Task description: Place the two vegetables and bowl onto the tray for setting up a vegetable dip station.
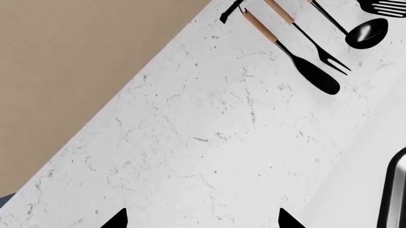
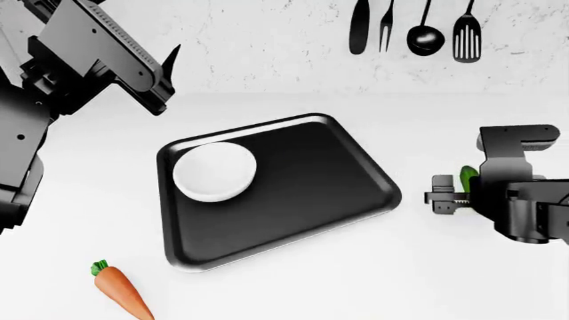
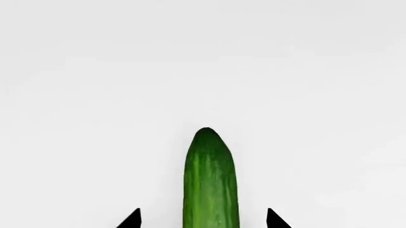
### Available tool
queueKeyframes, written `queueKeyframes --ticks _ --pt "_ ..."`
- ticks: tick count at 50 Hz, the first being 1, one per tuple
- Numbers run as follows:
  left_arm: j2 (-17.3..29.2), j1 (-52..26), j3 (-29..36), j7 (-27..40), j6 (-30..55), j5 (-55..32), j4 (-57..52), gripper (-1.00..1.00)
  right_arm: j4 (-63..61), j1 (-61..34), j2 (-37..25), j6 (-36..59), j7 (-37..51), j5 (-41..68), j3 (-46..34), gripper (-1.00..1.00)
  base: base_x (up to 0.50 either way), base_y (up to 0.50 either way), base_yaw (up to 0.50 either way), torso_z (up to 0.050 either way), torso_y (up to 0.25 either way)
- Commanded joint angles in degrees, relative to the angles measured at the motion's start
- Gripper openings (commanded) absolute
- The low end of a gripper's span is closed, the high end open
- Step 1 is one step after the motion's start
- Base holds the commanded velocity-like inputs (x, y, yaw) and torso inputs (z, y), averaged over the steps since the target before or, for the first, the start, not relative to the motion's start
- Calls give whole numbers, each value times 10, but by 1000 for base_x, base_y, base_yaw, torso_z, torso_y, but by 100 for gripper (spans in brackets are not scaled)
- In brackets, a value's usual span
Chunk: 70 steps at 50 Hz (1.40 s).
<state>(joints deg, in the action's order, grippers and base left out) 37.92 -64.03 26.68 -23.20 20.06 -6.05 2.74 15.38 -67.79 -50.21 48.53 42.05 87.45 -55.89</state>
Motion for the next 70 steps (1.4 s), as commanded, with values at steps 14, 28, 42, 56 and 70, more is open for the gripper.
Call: queueKeyframes --ticks 14,28,42,56,70 --pt "-1 2 1 4 0 1 -3 100 6 -3 15 -6 -17 -20 -18 -100 1 0 0 0 0" --pt "7 13 -6 10 6 -4 -17 100 74 -228 107 62 -188 -158 -83 -100 0 0 0 0 0" --pt "15 22 -13 15 9 -8 -26 100 185 -265 240 18 -317 -229 -134 -100 0 0 0 0 0" --pt "23 28 -18 19 20 -10 -42 100 473 -292 403 -88 -461 -296 -161 -100 0 0 0 0 0" --pt "23 28 -14 19 26 -9 -48 100 596 -276 482 -139 -514 -363 -115 -100 0 0 0 0 0"
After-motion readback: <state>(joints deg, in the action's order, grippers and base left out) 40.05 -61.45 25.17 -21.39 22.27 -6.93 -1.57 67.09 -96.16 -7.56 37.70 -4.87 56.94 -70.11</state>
